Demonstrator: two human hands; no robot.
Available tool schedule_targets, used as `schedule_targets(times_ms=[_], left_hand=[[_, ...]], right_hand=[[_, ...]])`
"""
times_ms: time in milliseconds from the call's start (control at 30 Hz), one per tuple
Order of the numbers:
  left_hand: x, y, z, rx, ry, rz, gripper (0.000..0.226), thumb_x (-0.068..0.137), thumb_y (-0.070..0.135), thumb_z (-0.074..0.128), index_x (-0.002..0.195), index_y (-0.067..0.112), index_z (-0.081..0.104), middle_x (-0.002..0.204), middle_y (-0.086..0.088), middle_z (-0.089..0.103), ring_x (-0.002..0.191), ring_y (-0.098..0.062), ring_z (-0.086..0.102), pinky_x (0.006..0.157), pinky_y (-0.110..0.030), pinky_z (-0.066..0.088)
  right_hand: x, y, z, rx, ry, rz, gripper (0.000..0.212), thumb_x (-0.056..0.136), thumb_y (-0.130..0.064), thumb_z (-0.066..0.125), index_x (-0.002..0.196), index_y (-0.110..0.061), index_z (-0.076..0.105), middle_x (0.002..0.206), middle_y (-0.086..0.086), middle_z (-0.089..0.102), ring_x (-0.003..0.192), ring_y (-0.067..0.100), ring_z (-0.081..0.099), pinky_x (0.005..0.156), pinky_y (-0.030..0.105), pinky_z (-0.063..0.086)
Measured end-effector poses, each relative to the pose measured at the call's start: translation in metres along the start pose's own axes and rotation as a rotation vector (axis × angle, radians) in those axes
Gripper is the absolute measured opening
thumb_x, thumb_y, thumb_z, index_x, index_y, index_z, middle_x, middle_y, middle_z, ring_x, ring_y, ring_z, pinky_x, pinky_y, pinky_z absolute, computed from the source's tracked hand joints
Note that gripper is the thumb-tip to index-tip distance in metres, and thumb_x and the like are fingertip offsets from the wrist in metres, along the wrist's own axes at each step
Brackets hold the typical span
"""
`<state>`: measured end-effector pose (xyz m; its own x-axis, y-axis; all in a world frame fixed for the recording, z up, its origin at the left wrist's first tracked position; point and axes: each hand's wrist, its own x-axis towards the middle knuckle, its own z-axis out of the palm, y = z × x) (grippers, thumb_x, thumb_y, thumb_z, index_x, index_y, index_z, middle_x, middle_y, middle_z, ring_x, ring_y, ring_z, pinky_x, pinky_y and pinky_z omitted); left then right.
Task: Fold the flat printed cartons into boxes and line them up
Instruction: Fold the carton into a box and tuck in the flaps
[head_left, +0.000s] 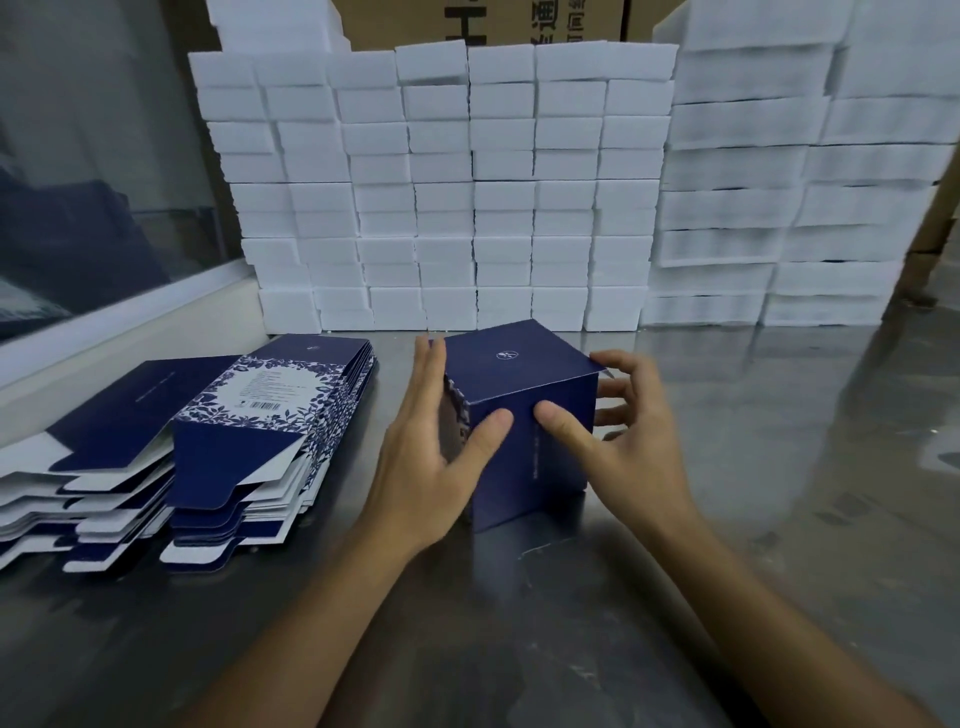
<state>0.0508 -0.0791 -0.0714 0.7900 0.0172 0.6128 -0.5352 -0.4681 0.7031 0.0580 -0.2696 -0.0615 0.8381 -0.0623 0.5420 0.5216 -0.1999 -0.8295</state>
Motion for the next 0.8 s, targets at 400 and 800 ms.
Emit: schedule_targets(times_ms=[400,800], left_hand=[[0.006,0.008,-0.008,-0.12,0.297,-0.035,0.021,0.086,0.023,0.054,0.105,0.031,0.058,0.101,0.019,0.062,0.091,-0.017,0.06,0.084,-0.049,0.049],[-0.002,0.018,-0.001,-0.043,0.018,0.075,0.051,0.088,0.056,0.046,0.136,0.039,0.048,0.16,0.016,0.023,0.148,0.002,0.005,0.109,-0.002,0.01]], right_hand=[[-0.002,-0.012,0.014,-0.059,0.093,-0.148,0.014,0.091,-0.027,0.07,0.091,-0.04,0.067,0.104,-0.004,0.054,0.085,0.005,0.057,0.071,0.011,0.044],[-0.01,-0.023,0.019,-0.416,0.126,-0.358,0.035,0.083,-0.054,0.067,0.101,-0.026,0.077,0.133,-0.004,0.058,0.129,0.011,0.048,0.108,0.034,0.027]])
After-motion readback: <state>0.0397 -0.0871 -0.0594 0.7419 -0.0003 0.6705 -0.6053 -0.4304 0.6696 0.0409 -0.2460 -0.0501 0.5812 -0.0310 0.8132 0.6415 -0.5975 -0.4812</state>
